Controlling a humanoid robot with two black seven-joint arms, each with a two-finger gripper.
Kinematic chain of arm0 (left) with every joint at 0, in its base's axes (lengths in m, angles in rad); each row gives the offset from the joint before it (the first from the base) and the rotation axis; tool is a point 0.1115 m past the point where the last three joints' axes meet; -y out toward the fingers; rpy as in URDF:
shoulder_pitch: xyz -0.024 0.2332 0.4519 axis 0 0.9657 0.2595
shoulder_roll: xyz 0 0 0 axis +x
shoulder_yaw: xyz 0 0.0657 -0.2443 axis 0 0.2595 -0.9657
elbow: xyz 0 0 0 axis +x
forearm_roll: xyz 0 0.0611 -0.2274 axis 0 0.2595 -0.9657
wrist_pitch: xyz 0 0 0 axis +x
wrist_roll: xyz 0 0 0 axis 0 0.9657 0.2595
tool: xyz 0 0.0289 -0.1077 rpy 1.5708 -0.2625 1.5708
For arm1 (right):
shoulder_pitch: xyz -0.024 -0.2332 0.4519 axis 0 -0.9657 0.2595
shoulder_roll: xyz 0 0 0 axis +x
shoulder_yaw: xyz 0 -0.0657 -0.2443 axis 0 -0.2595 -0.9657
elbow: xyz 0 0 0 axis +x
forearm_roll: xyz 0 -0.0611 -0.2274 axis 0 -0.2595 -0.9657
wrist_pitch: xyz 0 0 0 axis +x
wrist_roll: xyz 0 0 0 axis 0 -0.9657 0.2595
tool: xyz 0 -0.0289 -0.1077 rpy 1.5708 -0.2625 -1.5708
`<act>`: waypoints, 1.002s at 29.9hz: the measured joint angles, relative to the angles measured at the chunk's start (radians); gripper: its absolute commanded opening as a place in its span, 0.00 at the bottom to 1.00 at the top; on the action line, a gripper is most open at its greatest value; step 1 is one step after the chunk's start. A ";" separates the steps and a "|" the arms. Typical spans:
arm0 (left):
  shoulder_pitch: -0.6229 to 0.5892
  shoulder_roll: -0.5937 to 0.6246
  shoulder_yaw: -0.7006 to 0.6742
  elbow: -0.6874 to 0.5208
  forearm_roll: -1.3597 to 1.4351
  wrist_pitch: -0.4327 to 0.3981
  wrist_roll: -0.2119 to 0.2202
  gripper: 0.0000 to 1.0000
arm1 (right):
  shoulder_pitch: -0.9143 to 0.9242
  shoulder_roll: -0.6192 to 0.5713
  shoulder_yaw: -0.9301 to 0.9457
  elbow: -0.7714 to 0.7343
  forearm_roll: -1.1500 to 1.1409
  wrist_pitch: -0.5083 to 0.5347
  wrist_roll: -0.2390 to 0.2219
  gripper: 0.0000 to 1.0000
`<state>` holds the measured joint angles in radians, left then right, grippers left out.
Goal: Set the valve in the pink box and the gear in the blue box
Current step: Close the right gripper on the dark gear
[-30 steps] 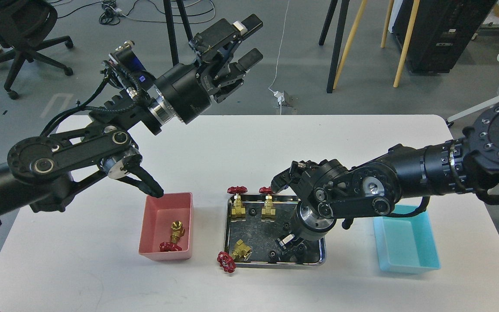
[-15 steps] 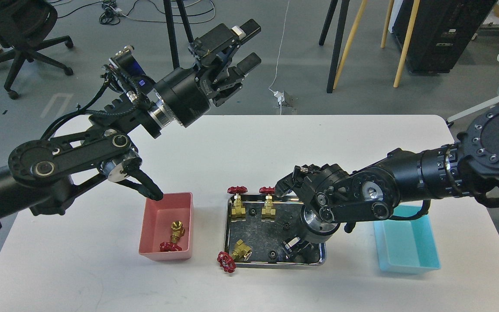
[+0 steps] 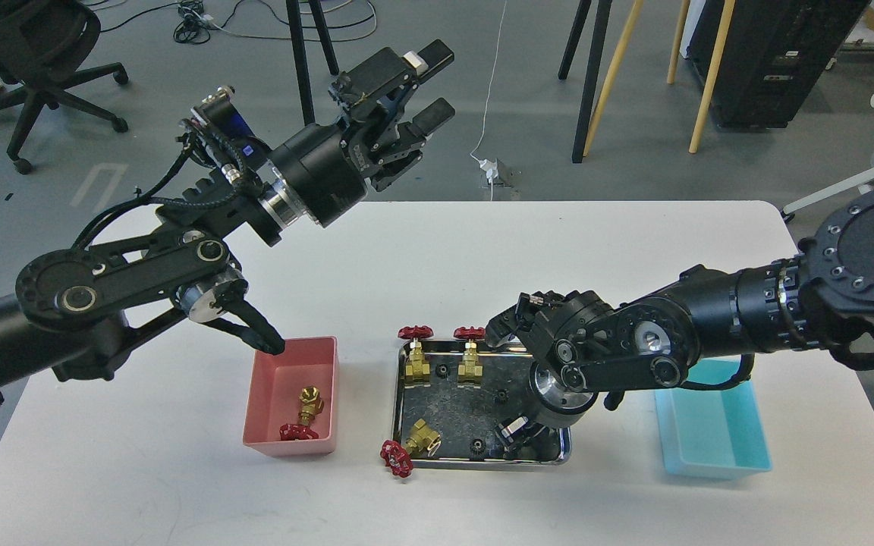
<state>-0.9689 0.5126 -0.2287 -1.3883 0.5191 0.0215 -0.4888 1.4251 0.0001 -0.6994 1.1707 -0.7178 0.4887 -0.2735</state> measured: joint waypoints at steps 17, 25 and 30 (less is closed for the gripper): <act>0.010 -0.006 0.000 0.002 0.000 0.000 0.000 0.83 | -0.021 0.000 0.001 -0.017 0.001 0.000 0.001 0.51; 0.015 -0.006 0.000 0.003 0.001 0.000 0.000 0.83 | -0.027 0.000 0.001 -0.019 0.001 0.000 0.001 0.48; 0.015 -0.012 0.000 0.003 0.001 0.000 0.000 0.83 | -0.028 0.000 0.001 -0.019 0.001 0.000 0.001 0.45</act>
<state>-0.9542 0.5004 -0.2287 -1.3848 0.5201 0.0214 -0.4888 1.3975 0.0000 -0.6979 1.1520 -0.7163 0.4887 -0.2729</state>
